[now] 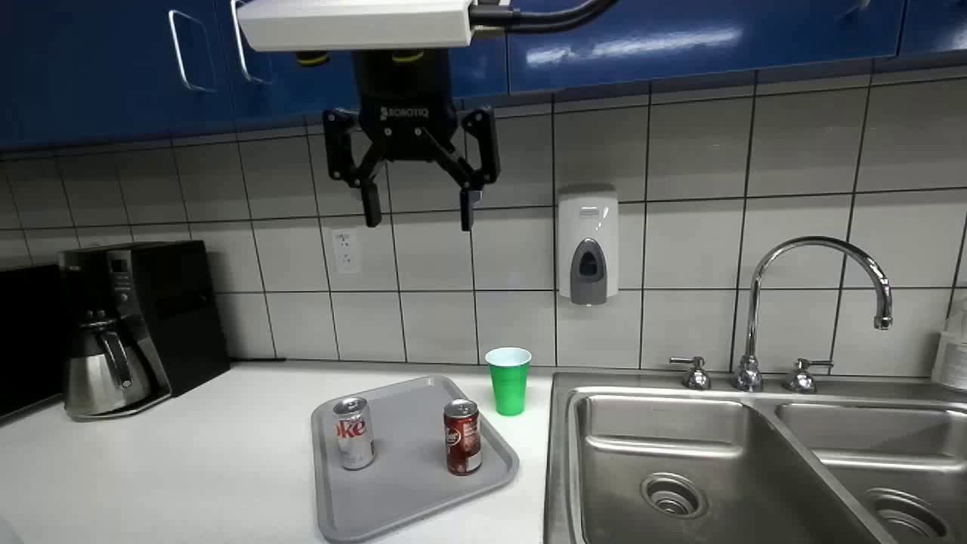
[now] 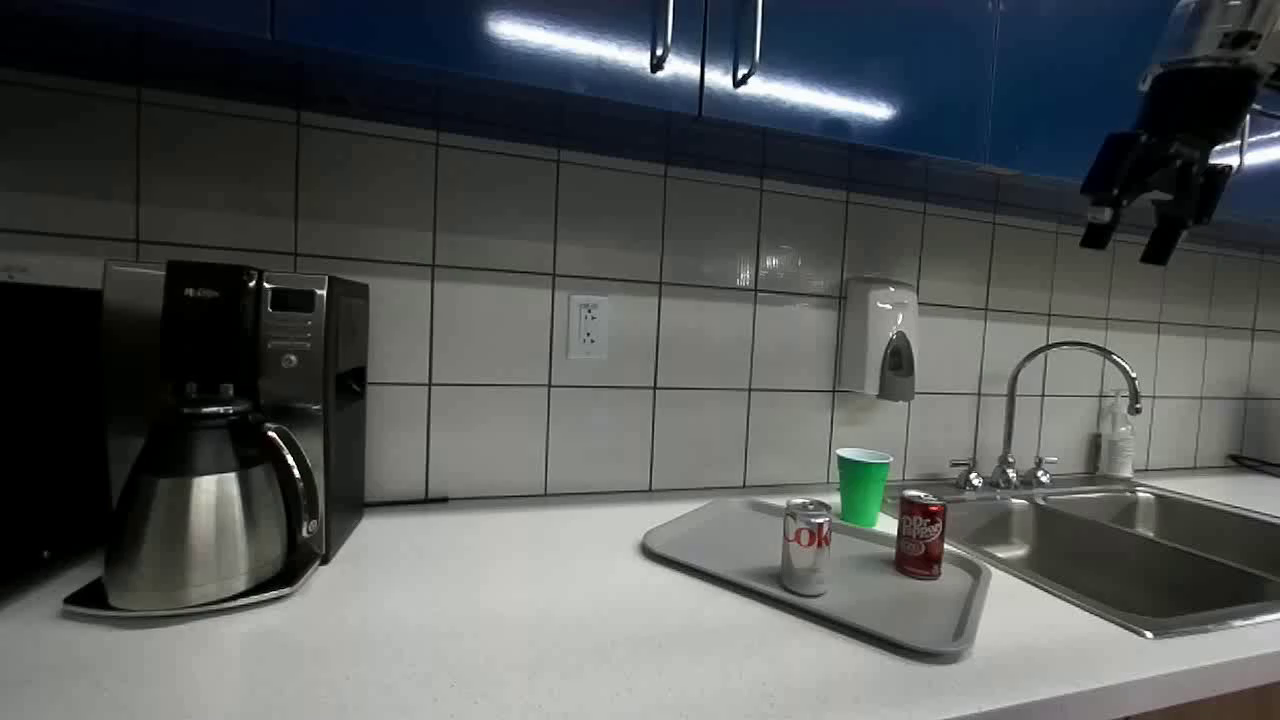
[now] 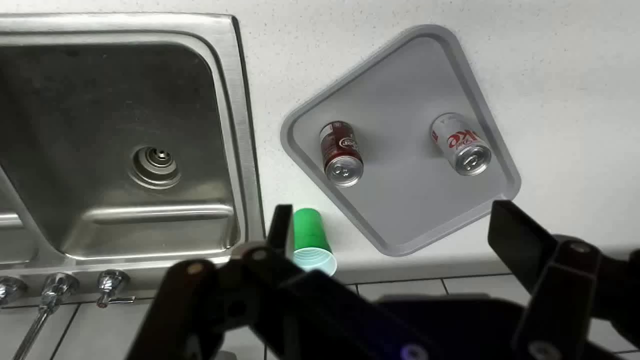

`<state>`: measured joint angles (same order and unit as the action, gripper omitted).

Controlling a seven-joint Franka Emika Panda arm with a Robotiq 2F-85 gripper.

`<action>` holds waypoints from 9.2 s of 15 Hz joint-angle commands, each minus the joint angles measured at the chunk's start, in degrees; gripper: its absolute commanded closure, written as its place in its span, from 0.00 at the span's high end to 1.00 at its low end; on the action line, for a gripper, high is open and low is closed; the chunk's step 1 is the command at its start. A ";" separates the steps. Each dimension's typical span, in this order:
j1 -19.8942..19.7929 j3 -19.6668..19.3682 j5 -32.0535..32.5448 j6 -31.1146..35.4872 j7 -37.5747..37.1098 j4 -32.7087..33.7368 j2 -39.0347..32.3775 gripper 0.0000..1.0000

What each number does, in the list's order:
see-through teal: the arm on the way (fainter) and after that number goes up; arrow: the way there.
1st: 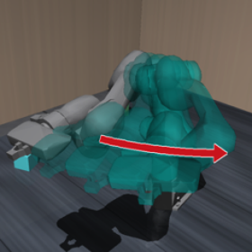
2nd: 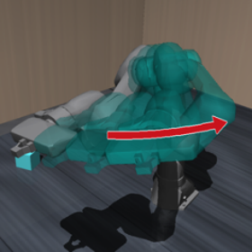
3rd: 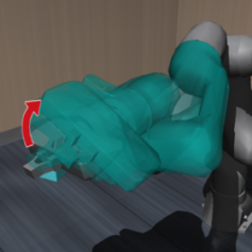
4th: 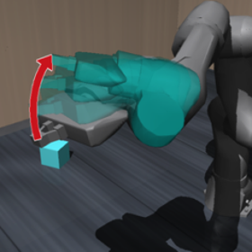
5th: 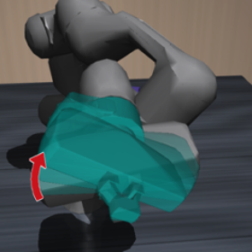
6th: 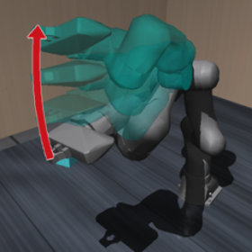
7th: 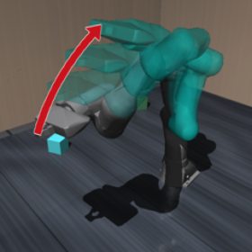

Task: Remove the cans from the tray and put them on the countertop

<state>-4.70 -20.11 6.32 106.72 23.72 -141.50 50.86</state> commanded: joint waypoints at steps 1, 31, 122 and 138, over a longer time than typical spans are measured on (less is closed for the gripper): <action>-0.32 0.24 -0.28 -0.12 0.22 0.15 -0.17 1.00; -2.08 4.11 0.32 27.47 -2.99 -3.42 -39.63 1.00; -6.29 7.30 5.63 34.40 -7.83 -6.29 -46.53 0.38; -6.63 7.02 4.94 37.97 -7.65 -7.17 -49.68 0.88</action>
<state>-10.61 -13.41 10.99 144.18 16.96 -148.40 0.74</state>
